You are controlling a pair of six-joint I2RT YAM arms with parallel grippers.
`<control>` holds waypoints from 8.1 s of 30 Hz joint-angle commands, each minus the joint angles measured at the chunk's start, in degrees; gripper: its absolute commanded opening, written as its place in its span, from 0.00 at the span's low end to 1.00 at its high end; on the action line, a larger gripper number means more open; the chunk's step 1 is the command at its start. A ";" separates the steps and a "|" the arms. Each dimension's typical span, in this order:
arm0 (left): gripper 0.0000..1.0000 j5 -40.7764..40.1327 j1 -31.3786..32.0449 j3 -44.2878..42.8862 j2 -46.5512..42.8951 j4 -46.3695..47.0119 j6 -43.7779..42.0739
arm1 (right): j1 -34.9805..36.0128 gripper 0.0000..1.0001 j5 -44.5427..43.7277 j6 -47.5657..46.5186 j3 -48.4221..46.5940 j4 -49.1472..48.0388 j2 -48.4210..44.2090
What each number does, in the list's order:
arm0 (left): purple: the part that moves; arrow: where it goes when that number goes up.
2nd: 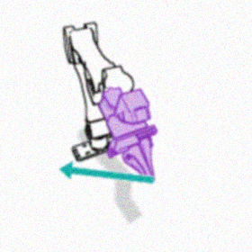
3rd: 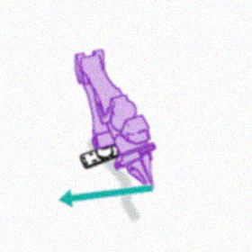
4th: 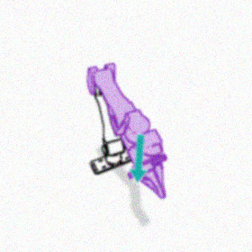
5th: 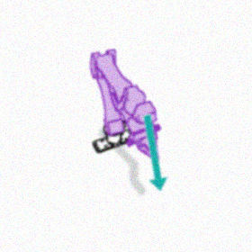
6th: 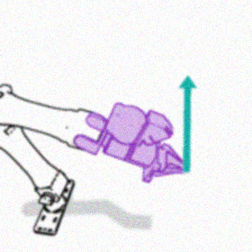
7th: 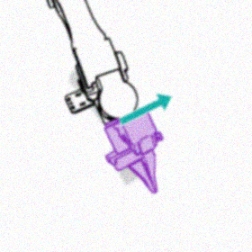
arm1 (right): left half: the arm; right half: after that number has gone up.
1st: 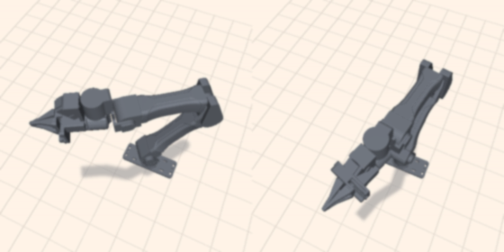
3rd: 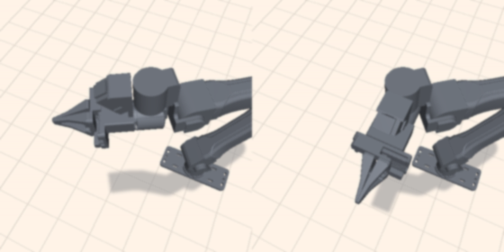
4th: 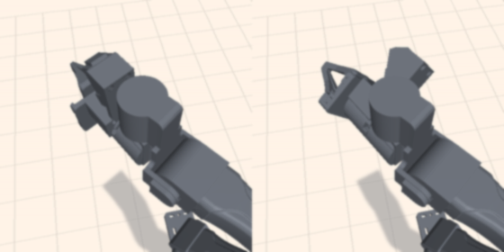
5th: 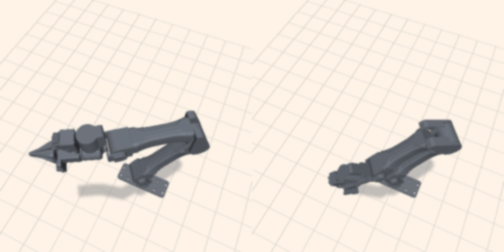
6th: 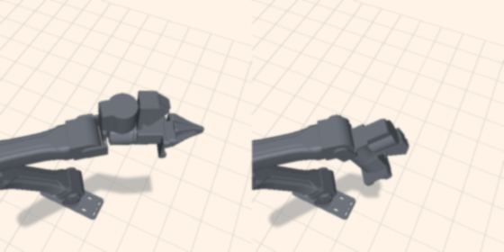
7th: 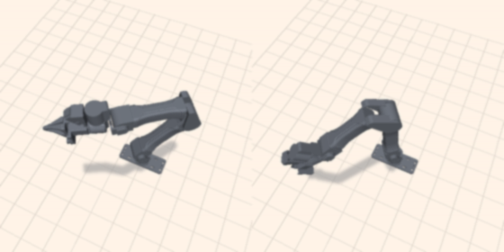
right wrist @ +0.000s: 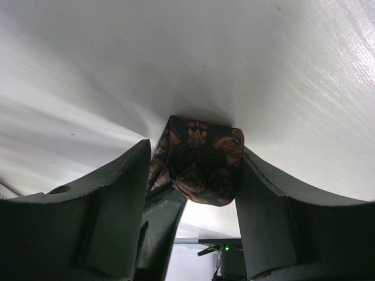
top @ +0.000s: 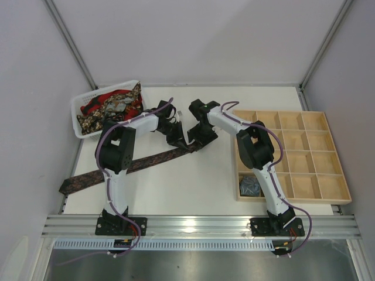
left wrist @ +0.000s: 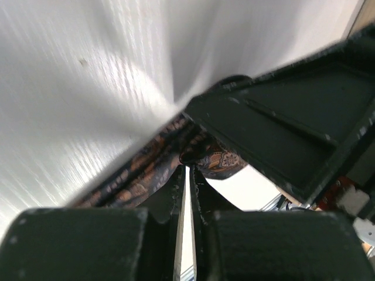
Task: Roll the ties
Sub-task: Roll the tie
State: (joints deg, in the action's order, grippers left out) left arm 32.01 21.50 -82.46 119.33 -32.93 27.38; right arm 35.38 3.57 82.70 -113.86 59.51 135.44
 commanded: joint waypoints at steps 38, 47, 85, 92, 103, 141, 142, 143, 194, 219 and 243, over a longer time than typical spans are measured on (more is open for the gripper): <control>0.16 0.87 3.03 -3.06 0.55 3.22 4.35 | -3.03 0.62 1.69 -4.56 3.65 -2.90 1.32; 0.16 0.25 2.32 -3.94 1.08 2.96 4.00 | -5.66 0.75 4.33 -8.60 10.76 -6.67 -5.00; 0.19 0.60 0.83 -5.35 1.96 1.55 1.98 | -11.12 0.00 40.37 -57.74 14.28 -24.52 -8.18; 0.19 0.69 0.74 -5.35 2.14 1.46 2.07 | -10.77 0.00 40.81 -55.63 15.43 -28.48 -6.42; 0.19 0.60 0.65 -6.40 2.58 0.94 2.07 | -9.62 0.00 41.34 -54.48 17.26 -30.32 -4.39; 0.36 -4.06 0.30 4.68 -4.47 7.44 7.87 | -11.47 0.00 38.88 -49.56 22.55 -38.50 -6.33; 0.35 -4.23 0.30 4.32 -4.11 7.27 8.04 | -11.56 0.00 39.05 -49.56 22.63 -38.59 -6.41; 0.36 -4.41 0.30 3.80 -3.67 7.44 7.96 | -11.64 0.00 39.14 -49.73 22.46 -38.50 -6.41; 0.12 -6.35 -0.49 -3.94 2.93 1.55 5.06 | -12.61 0.00 40.64 -50.35 18.50 -37.36 -1.84; 0.11 -3.08 -0.14 -4.91 -2.77 6.83 9.37 | -12.96 0.00 39.93 -50.79 18.85 -36.83 -0.88; 0.13 -3.01 1.27 -6.14 0.73 6.56 10.51 | -13.31 0.00 40.20 -50.70 19.65 -37.09 -1.49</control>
State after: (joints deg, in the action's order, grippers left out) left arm 27.51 22.48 -87.24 118.89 -27.09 37.60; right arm 22.57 45.78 33.39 -94.21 21.93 133.29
